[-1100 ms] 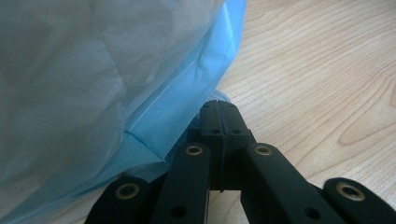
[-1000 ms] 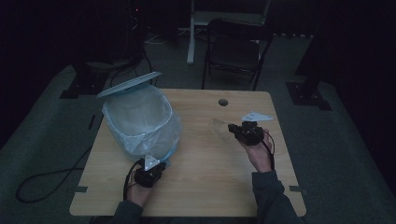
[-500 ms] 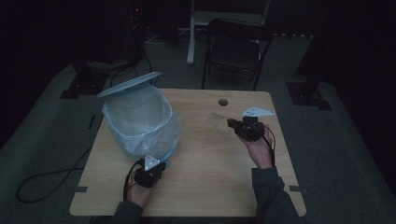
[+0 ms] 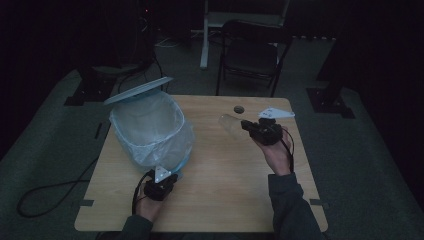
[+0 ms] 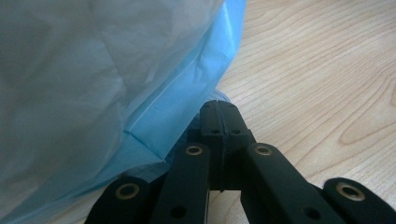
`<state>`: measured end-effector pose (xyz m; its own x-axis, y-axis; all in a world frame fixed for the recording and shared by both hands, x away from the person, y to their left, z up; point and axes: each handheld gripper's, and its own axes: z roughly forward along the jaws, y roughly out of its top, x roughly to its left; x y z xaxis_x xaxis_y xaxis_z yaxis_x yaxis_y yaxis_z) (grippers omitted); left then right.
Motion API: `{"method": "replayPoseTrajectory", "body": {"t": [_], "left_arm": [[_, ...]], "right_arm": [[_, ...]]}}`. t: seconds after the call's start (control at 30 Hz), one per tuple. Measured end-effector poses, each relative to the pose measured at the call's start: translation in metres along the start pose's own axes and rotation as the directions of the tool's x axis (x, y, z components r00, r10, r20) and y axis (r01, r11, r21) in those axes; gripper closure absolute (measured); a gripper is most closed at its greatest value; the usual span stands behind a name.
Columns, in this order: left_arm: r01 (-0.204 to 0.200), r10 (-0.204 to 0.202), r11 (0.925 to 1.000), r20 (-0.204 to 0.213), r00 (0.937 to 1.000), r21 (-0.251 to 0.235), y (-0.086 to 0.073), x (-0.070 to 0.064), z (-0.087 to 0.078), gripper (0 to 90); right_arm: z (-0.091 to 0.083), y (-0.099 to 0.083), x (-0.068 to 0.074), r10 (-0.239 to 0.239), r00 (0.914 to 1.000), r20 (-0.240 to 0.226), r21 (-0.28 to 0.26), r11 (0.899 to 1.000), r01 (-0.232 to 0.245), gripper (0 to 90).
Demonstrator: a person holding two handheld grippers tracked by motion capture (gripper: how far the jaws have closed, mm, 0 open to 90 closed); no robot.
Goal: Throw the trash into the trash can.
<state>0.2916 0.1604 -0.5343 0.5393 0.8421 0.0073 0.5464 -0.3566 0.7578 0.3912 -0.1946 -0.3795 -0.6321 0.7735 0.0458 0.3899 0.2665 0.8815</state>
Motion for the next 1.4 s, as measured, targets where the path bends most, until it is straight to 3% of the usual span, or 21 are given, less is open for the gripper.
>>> {"method": "replayPoseTrajectory", "body": {"t": [0.17, 0.37, 1.4], "left_arm": [[0.019, -0.019, 0.9997, 0.005, 0.9998, -0.016, 0.0, -0.001, 0.001, 90.0], [0.0, 0.0, 1.0, 0.004, 1.0, -0.007, 0.0, 0.0, 0.001, 90.0], [0.0, 0.0, 1.0, 0.004, 1.0, -0.004, 0.0, 0.0, 0.0, 90.0]], "right_arm": [[-0.002, 0.009, 0.003, -0.009, 0.9999, -0.009, -0.016, 1.0, 0.009, 86.6], [-0.003, 0.019, 0.007, -0.023, 0.9996, -0.013, -0.03, 0.999, 0.023, 86.6], [-0.002, 0.062, 0.033, -0.108, 0.9923, -0.061, -0.076, 0.992, 0.103, 86.6]]}}
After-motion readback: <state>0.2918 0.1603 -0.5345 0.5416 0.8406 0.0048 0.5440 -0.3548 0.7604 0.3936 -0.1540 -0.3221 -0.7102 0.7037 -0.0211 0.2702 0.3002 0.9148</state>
